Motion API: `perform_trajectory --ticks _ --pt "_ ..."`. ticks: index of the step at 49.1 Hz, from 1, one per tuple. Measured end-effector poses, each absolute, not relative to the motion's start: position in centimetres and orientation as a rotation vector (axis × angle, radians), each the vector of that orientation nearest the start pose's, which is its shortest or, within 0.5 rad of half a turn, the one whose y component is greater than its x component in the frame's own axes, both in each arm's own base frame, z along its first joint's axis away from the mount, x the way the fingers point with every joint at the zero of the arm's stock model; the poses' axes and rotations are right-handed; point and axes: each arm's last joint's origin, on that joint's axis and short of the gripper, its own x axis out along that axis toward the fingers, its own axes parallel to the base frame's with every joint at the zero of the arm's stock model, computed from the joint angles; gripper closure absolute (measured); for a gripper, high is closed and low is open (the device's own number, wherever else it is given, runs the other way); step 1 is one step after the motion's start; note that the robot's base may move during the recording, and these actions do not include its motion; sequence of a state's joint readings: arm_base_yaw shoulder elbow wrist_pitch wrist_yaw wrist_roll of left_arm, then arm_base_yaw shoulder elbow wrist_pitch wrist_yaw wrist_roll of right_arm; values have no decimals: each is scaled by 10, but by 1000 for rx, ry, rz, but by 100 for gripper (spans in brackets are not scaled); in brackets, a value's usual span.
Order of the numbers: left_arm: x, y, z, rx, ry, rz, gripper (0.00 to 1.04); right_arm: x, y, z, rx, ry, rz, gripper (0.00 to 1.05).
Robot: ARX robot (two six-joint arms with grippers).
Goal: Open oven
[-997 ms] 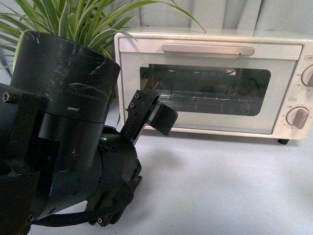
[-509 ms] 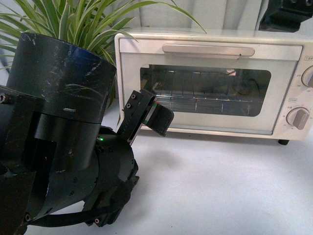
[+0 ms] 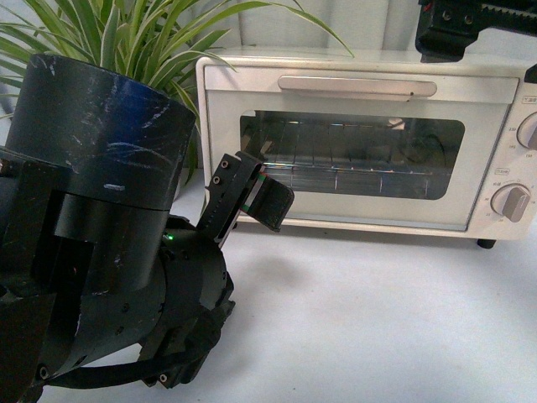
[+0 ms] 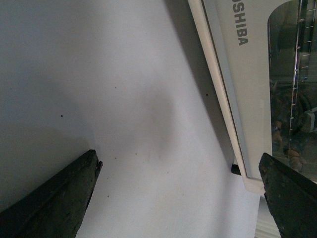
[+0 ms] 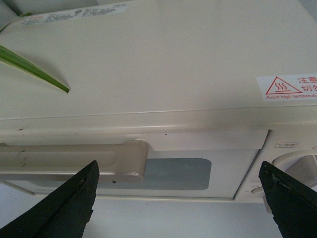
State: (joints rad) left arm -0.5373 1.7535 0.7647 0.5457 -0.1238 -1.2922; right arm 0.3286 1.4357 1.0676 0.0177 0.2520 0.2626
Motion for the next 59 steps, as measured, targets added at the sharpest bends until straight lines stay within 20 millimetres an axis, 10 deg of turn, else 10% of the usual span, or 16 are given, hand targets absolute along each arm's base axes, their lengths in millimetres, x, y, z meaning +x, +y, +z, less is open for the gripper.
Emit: perform_trajectory --ticks 40,59 --pt "294 -167 151 -1112 608 -68 6 331 103 288 171 401 -18 9" --pt "293 -163 149 -1114 607 -57 6 302 110 276 103 412 81 9"
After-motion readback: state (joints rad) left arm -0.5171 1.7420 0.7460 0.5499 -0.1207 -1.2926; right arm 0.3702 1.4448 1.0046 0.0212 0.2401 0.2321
